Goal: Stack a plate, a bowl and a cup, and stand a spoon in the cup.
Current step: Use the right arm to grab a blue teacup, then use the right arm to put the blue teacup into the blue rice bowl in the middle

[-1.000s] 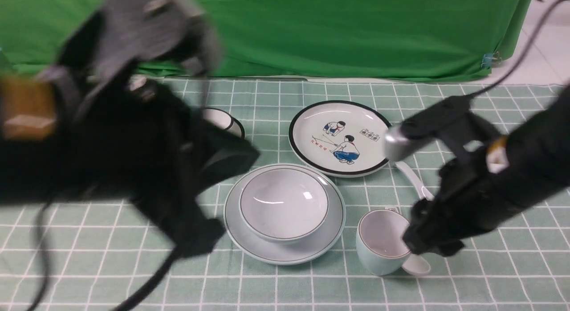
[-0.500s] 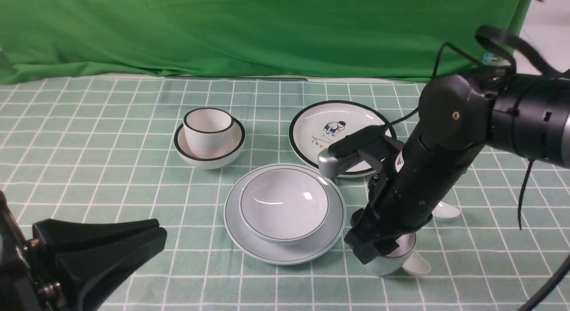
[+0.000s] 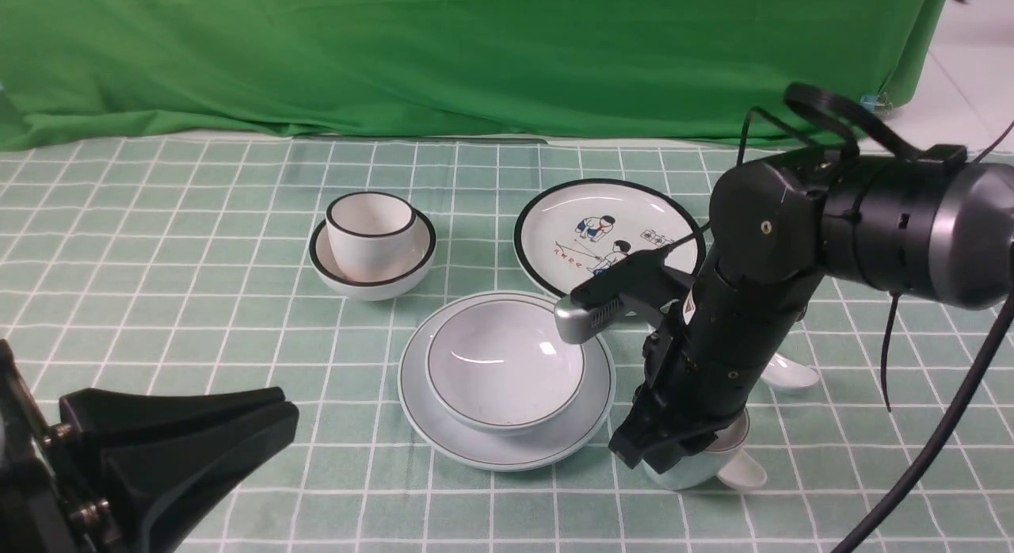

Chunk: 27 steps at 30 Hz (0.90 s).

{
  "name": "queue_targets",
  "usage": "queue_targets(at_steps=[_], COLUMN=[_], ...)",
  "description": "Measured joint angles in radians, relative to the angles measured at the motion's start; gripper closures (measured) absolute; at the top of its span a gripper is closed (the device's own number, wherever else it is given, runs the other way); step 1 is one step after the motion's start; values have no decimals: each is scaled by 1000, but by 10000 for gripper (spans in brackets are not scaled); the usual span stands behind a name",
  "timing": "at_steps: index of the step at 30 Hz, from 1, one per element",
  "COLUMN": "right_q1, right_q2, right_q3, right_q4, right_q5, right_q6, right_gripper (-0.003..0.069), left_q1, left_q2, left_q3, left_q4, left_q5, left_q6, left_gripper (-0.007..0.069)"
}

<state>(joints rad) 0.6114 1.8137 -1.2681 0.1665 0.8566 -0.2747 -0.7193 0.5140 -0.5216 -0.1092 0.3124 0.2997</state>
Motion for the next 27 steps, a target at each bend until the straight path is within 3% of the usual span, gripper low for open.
queue_targets(at_steps=[9, 17, 27], right_q1=[72, 120, 120], right_q2=[-50, 186, 317], right_q3=[-204, -473, -560], right_q4=[0, 5, -4], right_q5=[75, 82, 87], right_q6=[45, 48, 56], right_gripper=[568, 568, 568], left_q1=[0, 0, 0], left_q2=[0, 0, 0], left_q3=[0, 0, 0], left_q4=[4, 6, 7], left_q5=[15, 31, 36], left_q6=[0, 0, 1], left_gripper=[615, 615, 615])
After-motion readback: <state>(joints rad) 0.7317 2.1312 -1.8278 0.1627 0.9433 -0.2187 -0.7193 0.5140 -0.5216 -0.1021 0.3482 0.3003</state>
